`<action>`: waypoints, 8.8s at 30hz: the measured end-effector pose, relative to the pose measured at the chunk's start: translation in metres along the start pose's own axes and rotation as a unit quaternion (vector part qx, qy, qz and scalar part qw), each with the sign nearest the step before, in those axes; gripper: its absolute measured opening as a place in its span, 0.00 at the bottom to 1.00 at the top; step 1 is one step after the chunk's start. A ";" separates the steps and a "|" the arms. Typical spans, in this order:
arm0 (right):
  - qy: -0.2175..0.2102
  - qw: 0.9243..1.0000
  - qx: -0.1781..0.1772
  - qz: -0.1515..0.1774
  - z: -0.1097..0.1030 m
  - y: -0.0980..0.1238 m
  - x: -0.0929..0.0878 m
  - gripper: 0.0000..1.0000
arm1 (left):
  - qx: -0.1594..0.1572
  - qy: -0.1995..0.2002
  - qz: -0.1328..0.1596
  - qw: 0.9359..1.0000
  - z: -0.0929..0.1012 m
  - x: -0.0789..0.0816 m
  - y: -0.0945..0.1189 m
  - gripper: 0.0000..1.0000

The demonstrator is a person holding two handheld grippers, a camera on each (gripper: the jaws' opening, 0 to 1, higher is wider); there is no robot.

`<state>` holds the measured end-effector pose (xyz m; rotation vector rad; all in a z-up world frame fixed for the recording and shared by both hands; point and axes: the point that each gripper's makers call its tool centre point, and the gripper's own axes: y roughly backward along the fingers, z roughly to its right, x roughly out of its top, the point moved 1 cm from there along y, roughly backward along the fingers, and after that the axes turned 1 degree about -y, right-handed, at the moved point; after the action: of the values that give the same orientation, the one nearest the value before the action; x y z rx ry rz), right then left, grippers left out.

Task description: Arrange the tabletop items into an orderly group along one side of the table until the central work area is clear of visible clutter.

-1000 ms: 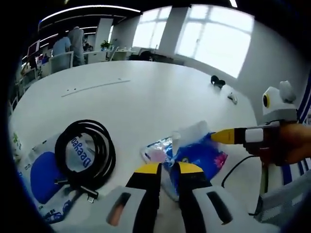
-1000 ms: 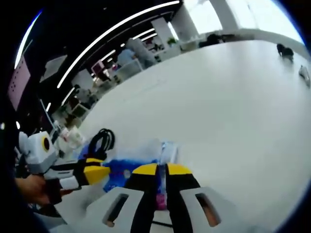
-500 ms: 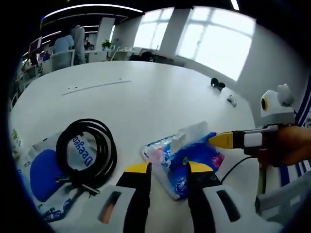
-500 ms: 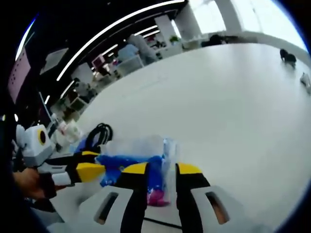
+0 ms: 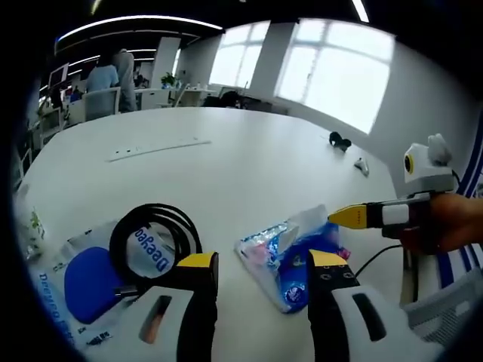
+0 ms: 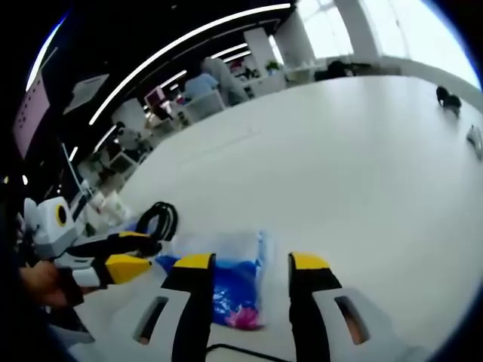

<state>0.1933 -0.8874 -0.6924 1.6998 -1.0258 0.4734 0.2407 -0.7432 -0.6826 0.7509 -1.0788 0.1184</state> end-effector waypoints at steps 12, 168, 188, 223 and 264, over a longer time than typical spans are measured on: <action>0.039 0.999 0.024 -0.006 -0.031 -0.020 0.015 0.48 | 0.056 0.030 0.018 0.998 -0.044 0.001 0.026 0.59; 0.184 0.972 0.050 -0.141 -0.141 -0.111 -0.012 0.03 | 0.159 0.059 -0.020 0.985 -0.112 0.002 0.023 0.08; 0.168 0.977 0.063 -0.115 -0.148 -0.083 -0.006 0.03 | 0.153 0.033 -0.006 0.988 -0.093 0.019 0.044 0.07; 0.140 0.978 0.075 -0.134 -0.135 -0.032 -0.051 0.03 | 0.130 0.017 -0.042 0.990 -0.044 -0.019 0.070 0.07; 0.229 0.952 0.076 -0.188 -0.137 -0.042 -0.090 0.09 | 0.146 0.046 -0.078 0.985 -0.057 -0.076 0.073 0.22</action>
<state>0.2008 -0.7224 -0.7304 1.7558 -0.3270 0.6677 0.2145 -0.6340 -0.7236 1.0808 -0.9209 0.1792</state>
